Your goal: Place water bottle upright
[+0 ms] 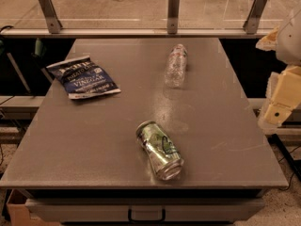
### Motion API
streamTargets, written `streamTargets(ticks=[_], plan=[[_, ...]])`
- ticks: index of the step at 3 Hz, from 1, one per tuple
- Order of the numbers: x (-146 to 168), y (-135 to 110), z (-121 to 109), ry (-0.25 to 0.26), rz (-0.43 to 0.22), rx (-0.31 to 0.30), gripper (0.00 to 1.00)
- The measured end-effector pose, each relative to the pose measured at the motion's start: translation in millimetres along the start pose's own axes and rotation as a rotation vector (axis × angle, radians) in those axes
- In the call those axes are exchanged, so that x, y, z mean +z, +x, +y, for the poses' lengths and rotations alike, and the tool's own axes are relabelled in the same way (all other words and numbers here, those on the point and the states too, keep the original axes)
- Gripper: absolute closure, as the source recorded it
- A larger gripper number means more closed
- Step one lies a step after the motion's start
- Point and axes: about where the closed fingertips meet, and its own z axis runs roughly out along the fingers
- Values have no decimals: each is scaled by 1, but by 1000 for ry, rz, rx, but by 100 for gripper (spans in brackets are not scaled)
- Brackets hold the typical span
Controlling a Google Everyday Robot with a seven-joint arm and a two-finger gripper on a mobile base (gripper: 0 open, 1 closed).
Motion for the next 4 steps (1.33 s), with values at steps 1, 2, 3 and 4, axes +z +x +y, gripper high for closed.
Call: streamTargets(ticks=[1, 2, 3, 4], plan=[[0, 0, 0, 0, 0, 0, 0], [5, -3, -13, 10, -8, 6, 0], [24, -13, -59, 33, -43, 71, 0], [52, -35, -123, 39, -110, 189, 0]])
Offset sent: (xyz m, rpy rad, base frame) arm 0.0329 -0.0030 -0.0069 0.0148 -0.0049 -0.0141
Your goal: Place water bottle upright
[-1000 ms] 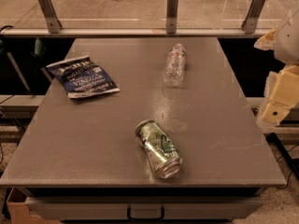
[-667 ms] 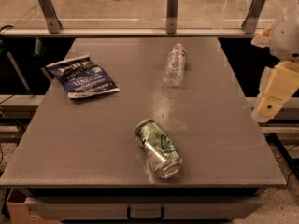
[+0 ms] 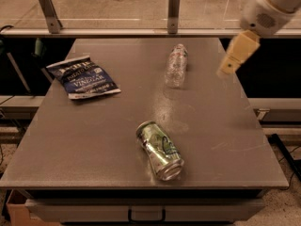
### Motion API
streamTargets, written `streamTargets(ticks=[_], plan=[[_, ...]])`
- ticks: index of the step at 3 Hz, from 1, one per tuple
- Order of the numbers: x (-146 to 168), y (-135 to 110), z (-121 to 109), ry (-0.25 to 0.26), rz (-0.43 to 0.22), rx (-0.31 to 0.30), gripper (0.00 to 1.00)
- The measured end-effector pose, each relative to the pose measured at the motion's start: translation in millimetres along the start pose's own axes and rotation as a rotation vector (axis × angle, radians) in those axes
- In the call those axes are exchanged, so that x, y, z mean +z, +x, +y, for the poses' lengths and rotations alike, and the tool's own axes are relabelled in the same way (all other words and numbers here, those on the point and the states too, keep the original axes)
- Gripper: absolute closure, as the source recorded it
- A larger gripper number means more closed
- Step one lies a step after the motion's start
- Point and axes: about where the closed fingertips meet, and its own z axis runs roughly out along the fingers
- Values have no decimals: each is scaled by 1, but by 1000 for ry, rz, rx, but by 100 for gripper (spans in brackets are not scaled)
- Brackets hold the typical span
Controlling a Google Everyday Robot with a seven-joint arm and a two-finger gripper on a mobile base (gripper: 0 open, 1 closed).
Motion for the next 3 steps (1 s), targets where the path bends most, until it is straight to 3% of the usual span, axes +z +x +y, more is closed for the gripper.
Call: streamTargets(ticks=[1, 3], plan=[[31, -38, -40, 4, -43, 126, 0], [100, -95, -69, -28, -25, 442, 0]])
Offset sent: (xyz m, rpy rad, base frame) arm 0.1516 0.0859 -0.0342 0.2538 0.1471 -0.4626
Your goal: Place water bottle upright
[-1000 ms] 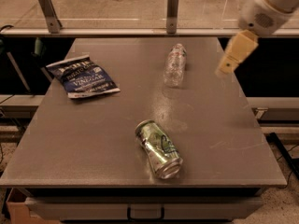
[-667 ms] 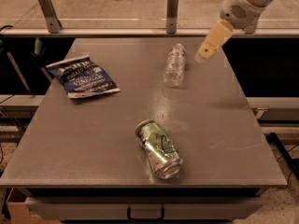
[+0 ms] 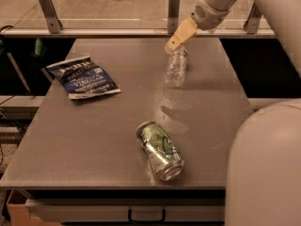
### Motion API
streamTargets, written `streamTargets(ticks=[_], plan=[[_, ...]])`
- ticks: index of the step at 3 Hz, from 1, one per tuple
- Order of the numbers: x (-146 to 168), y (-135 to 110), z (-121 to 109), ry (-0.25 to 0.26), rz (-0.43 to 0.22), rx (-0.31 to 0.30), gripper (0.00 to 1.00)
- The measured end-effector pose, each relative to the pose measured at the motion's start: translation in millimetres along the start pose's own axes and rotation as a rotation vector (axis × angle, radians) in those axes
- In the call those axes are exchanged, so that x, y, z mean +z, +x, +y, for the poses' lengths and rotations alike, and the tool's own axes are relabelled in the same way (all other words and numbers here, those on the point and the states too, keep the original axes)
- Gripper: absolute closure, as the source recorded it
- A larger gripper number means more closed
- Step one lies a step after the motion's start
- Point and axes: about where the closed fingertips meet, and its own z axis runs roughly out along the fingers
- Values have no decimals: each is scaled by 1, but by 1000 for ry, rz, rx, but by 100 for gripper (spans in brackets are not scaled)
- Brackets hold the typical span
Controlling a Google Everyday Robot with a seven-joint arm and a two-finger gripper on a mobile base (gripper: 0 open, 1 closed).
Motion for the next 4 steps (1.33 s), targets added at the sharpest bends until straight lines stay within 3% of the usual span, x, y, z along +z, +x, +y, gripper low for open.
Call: streamTargets(ticks=[2, 3, 4], plan=[[63, -24, -6, 3, 80, 307, 0], [93, -22, -9, 17, 144, 406, 0], [109, -20, -12, 32, 183, 456, 18]])
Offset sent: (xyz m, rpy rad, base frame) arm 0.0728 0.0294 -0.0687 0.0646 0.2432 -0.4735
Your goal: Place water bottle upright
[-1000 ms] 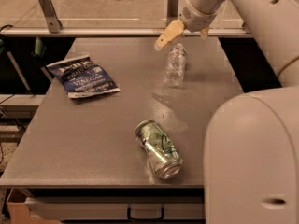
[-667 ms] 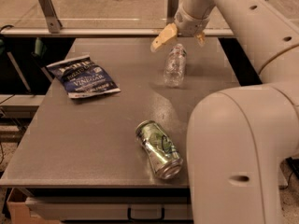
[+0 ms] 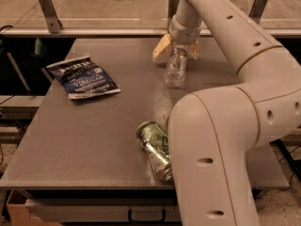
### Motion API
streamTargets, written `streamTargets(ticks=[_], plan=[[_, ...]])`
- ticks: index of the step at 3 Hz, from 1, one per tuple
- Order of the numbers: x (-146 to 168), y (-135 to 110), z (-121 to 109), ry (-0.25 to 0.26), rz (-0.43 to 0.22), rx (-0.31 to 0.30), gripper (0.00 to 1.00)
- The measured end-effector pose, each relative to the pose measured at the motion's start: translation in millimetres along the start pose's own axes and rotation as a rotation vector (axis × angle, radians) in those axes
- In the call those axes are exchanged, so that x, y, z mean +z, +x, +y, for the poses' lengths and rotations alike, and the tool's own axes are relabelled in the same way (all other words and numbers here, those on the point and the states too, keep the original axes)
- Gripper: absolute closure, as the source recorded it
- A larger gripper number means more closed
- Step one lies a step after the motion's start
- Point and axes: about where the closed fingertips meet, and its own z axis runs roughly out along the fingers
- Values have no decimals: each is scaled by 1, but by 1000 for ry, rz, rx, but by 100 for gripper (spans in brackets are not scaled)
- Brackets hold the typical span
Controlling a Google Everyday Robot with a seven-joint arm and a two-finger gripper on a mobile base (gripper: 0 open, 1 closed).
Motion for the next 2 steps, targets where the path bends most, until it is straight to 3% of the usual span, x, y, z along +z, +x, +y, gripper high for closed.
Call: streamTargets(ticks=[2], plan=[[3, -2, -6, 17, 11, 28, 65]])
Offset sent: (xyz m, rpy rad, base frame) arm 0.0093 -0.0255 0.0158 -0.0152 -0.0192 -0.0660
